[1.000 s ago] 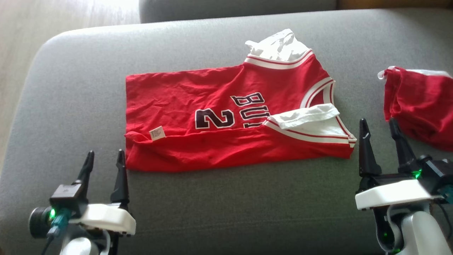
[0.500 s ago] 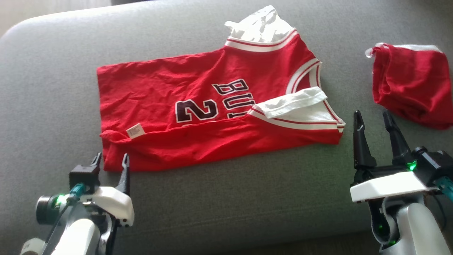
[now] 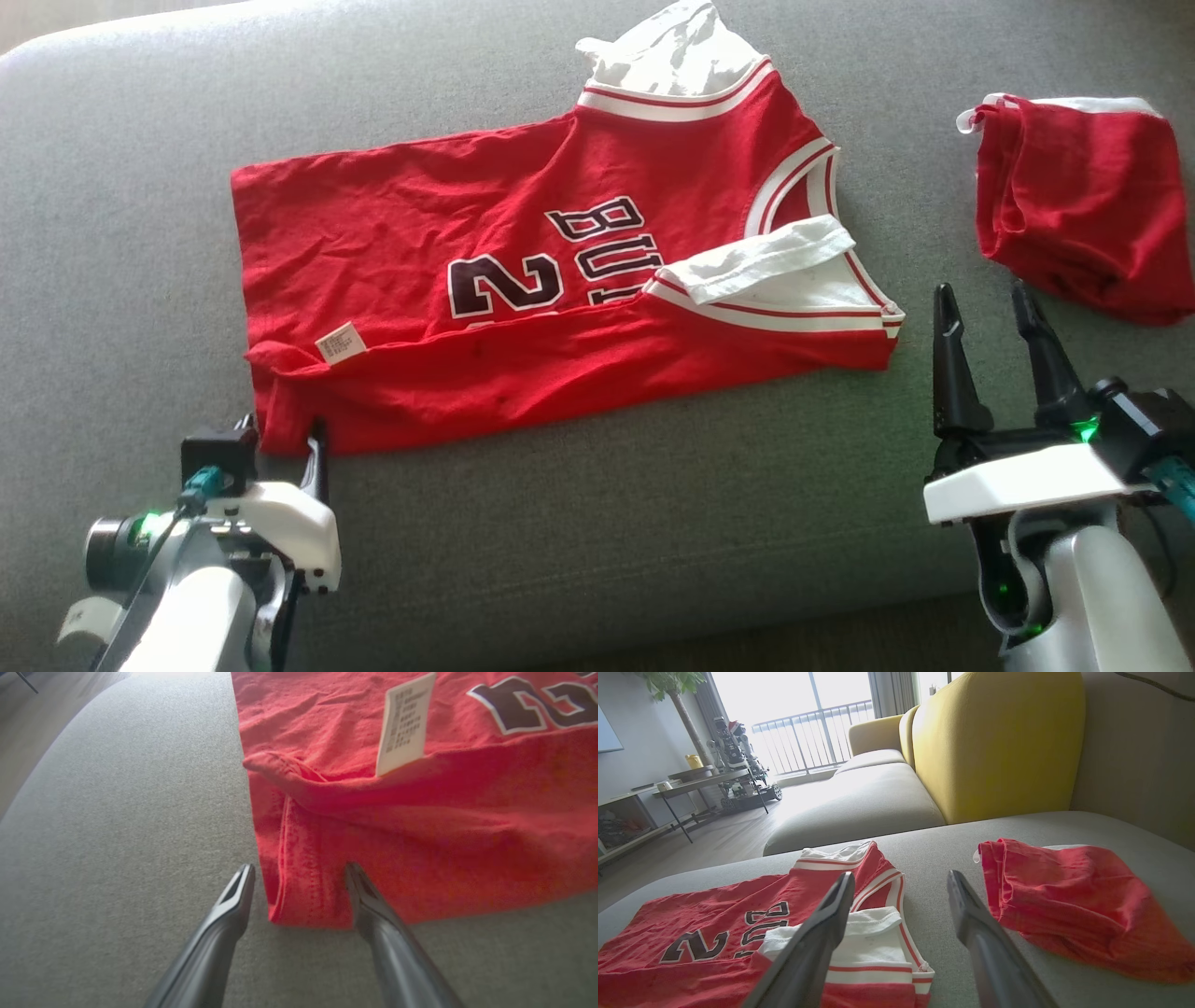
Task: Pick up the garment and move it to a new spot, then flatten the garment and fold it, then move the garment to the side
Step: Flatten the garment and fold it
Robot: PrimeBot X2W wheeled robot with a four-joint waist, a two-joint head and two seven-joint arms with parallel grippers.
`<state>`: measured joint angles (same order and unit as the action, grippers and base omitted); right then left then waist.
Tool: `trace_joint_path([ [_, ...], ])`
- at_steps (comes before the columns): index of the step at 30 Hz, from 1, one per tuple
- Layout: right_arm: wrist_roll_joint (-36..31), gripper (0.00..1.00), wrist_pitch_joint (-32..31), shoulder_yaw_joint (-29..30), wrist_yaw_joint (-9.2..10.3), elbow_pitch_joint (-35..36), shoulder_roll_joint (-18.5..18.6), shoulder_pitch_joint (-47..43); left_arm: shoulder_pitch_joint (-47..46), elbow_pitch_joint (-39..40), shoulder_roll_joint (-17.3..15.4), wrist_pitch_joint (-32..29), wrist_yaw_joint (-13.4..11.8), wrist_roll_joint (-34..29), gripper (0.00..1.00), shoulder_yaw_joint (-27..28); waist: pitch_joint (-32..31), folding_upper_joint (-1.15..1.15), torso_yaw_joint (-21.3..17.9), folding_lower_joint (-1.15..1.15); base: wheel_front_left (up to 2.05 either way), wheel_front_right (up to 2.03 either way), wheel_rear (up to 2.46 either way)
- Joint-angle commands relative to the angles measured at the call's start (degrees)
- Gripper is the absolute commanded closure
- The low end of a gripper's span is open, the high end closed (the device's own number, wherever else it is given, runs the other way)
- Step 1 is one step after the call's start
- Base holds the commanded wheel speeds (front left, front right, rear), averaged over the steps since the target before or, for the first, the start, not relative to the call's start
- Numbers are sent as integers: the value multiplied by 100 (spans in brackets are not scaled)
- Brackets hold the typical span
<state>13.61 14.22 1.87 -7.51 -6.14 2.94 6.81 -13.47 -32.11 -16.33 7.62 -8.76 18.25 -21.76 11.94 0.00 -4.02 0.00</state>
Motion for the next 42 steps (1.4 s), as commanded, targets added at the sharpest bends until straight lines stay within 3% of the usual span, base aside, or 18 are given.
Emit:
trace_joint_path([
  [1, 15, 0, 60, -110, 2, 147, -6, 224, -299, 29, -114, -19, 22, 27, 0, 156, -7, 0, 1, 0, 0, 0, 0],
  [3, 11, 0, 62, -116, 2, 138, -6, 236, -323, -51, -102, -30, 26, 51, 0, 152, -16, 0, 1, 0, 0, 0, 0],
  [4, 11, 0, 63, -119, 2, 134, -6, 241, -333, -86, -101, -27, 31, 60, 21, 149, -22, 0, 0, 0, 0, 0, 0],
  [6, 12, 0, 64, -124, 2, 126, -6, 247, -348, -143, -101, -16, 43, 79, 84, 145, -34, 0, 1, 0, 0, 0, 0],
  [7, 13, 0, 65, -126, 2, 121, -6, 248, -353, -165, -103, -10, 54, 89, 100, 140, -43, 0, 2, 0, 0, 0, 0],
  [30, -54, 0, -36, -124, 2, -158, -6, -33, 459, 451, -250, 190, -108, 57, 100, -94, -727, 0, 356, 0, 0, 0, 0],
  [31, -58, 0, -65, -127, 2, -182, -6, -47, 492, 478, -258, 195, -128, 56, 94, -97, -756, 0, 377, 0, 0, 0, 0],
  [32, -66, 0, -99, -129, 2, -206, -6, -60, 522, 505, -264, 205, -152, 53, 62, -98, -778, 0, 394, 0, 0, 0, 0],
  [33, -72, 0, -120, -127, 2, -222, -6, -68, 544, 533, -264, 220, -175, 54, 15, -95, -798, 0, 411, 0, 0, 0, 0],
  [34, -74, 0, -139, -132, 2, -236, -6, -74, 560, 558, -264, 231, -197, 62, 0, -88, -816, 0, 424, 0, 0, 0, 0],
  [42, -75, 0, -214, -126, 2, -221, -6, -109, 711, 995, -161, 528, -500, 186, 0, 148, -899, 0, 493, 0, 0, 0, 0],
])
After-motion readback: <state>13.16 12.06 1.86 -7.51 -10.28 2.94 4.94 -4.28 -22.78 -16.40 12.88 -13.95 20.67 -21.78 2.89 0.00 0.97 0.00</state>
